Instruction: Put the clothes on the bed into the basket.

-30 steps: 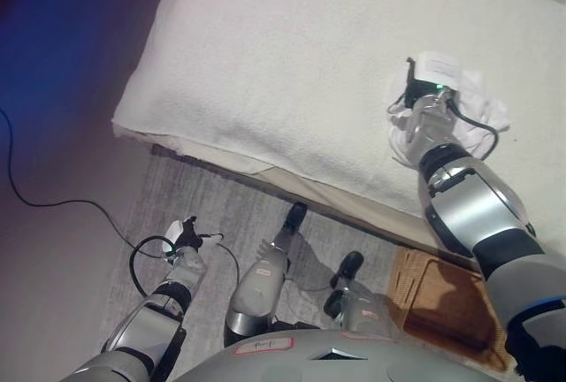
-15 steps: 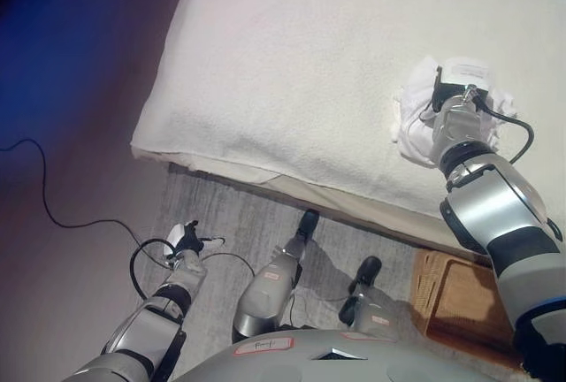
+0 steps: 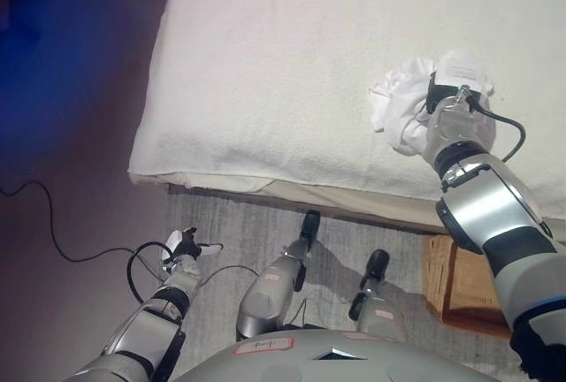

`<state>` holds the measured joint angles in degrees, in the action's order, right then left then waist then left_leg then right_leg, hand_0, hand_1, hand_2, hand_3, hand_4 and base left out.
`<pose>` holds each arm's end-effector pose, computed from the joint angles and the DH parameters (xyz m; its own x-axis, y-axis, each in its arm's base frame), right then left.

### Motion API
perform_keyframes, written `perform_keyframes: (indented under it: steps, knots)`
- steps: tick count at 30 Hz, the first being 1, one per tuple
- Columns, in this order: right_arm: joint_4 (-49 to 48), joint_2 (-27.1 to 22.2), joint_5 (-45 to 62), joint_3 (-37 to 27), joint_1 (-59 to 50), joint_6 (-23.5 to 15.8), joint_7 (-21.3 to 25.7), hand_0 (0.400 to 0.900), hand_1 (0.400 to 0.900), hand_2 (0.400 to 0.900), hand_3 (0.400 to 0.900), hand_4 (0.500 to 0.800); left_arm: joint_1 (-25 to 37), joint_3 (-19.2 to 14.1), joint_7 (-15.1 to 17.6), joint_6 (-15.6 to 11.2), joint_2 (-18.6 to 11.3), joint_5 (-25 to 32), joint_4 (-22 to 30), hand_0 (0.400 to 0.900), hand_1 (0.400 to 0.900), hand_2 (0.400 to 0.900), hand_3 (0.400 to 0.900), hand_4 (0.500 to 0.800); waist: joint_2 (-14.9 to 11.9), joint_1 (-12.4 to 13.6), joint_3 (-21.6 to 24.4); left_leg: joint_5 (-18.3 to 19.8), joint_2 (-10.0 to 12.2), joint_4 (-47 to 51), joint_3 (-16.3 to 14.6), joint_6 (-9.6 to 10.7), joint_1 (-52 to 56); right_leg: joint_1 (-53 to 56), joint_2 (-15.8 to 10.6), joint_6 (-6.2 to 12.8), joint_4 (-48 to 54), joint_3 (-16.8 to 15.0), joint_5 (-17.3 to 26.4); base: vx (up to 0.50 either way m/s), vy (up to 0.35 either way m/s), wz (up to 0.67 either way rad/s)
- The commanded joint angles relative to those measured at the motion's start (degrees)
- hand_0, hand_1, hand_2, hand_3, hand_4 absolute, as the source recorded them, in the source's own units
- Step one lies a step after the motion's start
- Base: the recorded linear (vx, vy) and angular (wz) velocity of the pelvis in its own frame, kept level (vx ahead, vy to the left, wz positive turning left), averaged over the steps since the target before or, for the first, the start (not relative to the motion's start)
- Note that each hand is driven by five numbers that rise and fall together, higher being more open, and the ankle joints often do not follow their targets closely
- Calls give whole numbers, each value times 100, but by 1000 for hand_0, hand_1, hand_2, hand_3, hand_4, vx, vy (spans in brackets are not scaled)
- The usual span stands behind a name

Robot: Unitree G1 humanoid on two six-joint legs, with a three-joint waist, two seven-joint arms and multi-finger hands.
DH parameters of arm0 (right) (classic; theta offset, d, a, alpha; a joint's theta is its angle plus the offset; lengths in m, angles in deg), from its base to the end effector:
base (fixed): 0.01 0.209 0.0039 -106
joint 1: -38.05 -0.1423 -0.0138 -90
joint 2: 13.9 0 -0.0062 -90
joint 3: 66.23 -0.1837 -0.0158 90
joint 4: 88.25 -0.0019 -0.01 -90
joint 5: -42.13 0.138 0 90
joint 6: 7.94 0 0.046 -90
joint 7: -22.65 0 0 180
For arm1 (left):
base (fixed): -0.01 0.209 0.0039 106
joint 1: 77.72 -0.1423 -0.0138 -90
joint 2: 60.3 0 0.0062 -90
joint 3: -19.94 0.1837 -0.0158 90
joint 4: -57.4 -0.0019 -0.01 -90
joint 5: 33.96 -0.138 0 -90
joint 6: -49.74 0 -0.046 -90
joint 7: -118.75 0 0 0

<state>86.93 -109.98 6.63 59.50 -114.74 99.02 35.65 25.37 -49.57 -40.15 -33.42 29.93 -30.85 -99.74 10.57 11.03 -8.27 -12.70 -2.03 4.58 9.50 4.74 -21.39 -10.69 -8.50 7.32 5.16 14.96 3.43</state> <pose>0.3462 -0.2260 0.1071 0.8858 -0.4458 -0.1290 -0.1635 -0.0397 -0.9857 0.1554 0.2140 -0.0910 0.5442 0.4553 -0.7046 0.1122 0.7928 0.5990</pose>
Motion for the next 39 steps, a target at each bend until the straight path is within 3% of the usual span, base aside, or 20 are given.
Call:
perform_keyframes:
  steps: [1,12,29,39]
  knots:
    - [-74,-116,206,307,-431,157,328,400,400,400,400,500,254,-180,188,127,-178,32,-662,900,900,900,900,800,-32,-142,11,532,-57,42,-424,-155,345,52,-16,-97,-16,-373,-103,-9,-63,-5]
    - [-229,41,400,-63,275,114,502,400,400,400,400,500,267,-326,174,256,-225,-175,-777,900,900,900,900,800,-290,-433,33,680,97,42,-587,-171,718,307,145,-203,-16,-517,-210,-16,-55,-10]
    - [233,-449,422,-1037,2237,126,415,400,400,400,400,500,441,-433,-57,396,-114,-500,-884,900,900,900,900,800,-832,-1045,533,987,533,42,-1173,-146,1695,913,497,-287,-16,-1033,-328,-16,-70,-25]
    - [402,-1055,523,-1474,2760,139,340,400,400,400,400,500,495,-545,-206,481,-258,-676,-975,900,900,900,900,800,-739,-1269,740,989,683,42,-1396,-50,1949,1059,628,-330,-16,-1201,-342,-10,-62,-15]
